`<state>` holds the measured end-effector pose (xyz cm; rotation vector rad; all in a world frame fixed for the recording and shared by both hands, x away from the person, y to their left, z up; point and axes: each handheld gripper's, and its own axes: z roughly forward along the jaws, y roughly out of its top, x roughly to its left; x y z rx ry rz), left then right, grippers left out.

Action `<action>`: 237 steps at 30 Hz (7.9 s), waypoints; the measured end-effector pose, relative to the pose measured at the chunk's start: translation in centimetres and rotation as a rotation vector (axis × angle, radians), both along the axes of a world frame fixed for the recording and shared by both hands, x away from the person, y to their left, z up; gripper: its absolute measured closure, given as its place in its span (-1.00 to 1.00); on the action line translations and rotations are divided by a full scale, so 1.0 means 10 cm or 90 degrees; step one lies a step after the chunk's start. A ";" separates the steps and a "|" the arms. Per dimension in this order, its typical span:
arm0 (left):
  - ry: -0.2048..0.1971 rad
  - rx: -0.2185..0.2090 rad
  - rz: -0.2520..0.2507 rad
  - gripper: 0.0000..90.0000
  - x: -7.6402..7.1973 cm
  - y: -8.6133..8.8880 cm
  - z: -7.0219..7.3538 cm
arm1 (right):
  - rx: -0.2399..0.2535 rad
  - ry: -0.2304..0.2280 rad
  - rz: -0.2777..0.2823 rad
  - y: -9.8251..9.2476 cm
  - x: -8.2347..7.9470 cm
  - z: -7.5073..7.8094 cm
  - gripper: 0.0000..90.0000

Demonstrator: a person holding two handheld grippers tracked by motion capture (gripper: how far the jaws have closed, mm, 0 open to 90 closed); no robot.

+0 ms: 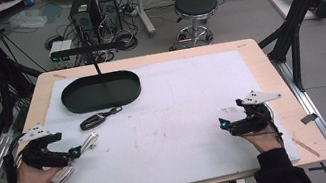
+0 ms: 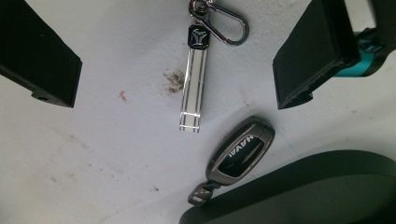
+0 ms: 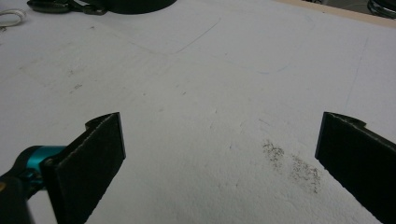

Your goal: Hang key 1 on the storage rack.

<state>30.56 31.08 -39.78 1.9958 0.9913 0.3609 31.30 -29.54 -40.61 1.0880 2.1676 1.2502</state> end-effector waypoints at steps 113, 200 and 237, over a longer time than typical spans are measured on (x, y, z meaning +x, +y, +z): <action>-0.116 0.043 0.007 0.67 1.50 -0.39 1.79 | -0.024 -0.002 -0.014 0.00 -0.08 -0.08 -0.98; -0.110 -0.060 0.066 -0.96 2.04 -0.41 1.63 | -0.062 0.009 -0.024 0.03 -0.13 -0.16 -0.98; -0.090 -0.052 0.023 -0.96 1.40 -0.19 1.16 | -0.061 0.009 -0.024 0.04 -0.14 -0.15 -0.98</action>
